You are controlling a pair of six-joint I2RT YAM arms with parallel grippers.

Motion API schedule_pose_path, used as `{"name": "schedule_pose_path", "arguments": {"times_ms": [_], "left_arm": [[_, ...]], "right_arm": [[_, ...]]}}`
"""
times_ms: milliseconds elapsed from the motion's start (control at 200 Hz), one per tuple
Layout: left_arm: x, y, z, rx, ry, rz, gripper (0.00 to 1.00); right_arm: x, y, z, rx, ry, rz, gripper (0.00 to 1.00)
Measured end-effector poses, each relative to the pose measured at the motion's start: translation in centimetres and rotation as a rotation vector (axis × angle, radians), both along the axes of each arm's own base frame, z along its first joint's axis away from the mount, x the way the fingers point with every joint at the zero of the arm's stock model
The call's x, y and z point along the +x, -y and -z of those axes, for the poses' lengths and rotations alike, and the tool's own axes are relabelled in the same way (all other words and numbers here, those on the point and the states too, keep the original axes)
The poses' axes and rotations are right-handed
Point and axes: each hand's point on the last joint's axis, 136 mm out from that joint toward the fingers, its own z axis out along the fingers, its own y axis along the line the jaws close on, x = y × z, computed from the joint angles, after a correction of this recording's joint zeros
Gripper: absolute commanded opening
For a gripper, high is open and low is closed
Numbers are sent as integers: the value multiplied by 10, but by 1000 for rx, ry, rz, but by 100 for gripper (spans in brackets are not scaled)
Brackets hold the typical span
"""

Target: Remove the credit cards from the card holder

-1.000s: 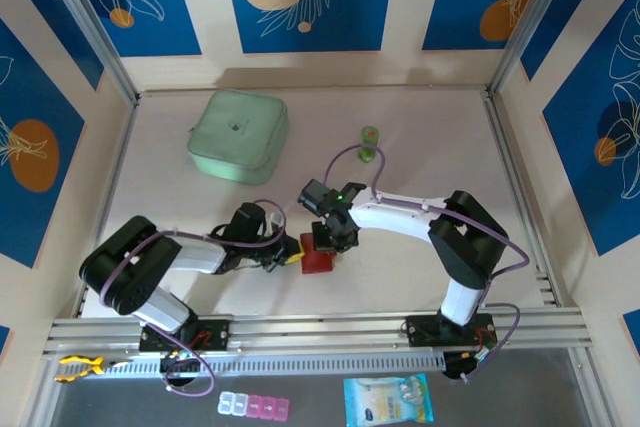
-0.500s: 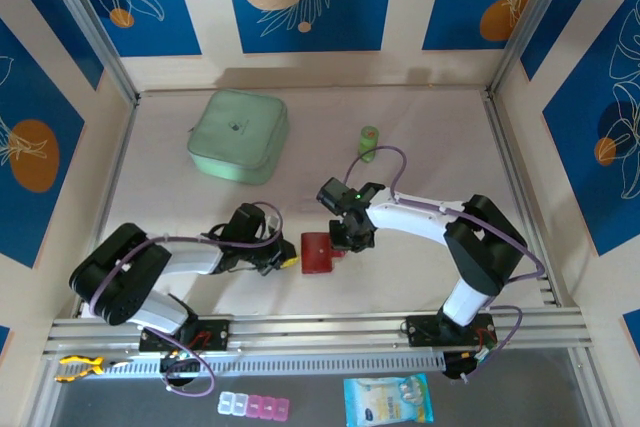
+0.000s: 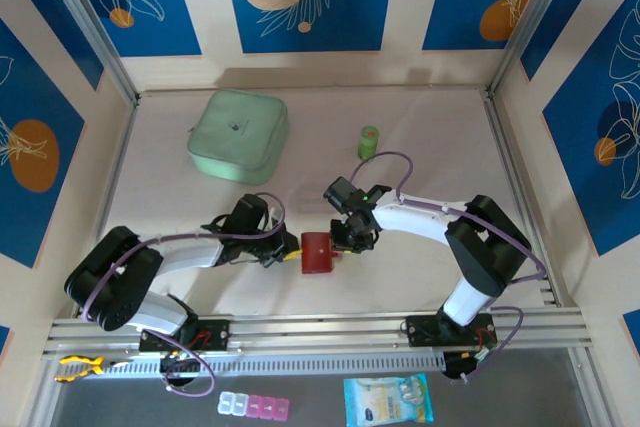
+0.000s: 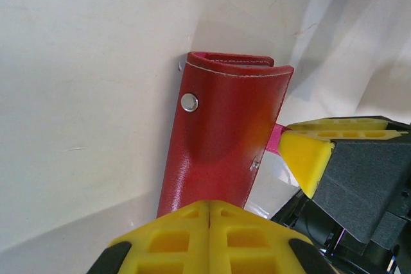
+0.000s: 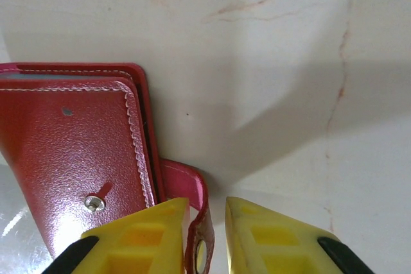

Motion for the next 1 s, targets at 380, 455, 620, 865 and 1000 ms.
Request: {"name": "schedule_pose_path", "arguments": {"times_ms": [380,455,620,865,1000], "left_arm": [[2,0,-1,-1,6,-3,5],[2,0,-1,0,8,-5,5],[4,1,-2,-3,19,-9,5],[9,2,-5,-14,43,-24,6],[10,0,-4,-10,50,-34,11]], "right_arm": [[-1,-14,4,92,-14,-8,19],[-1,-16,5,99,-16,-7,18],[-1,-18,10,103,-24,-9,18],[-1,-18,14,101,-36,-8,12],[0,-18,14,101,-35,-6,8]]}}
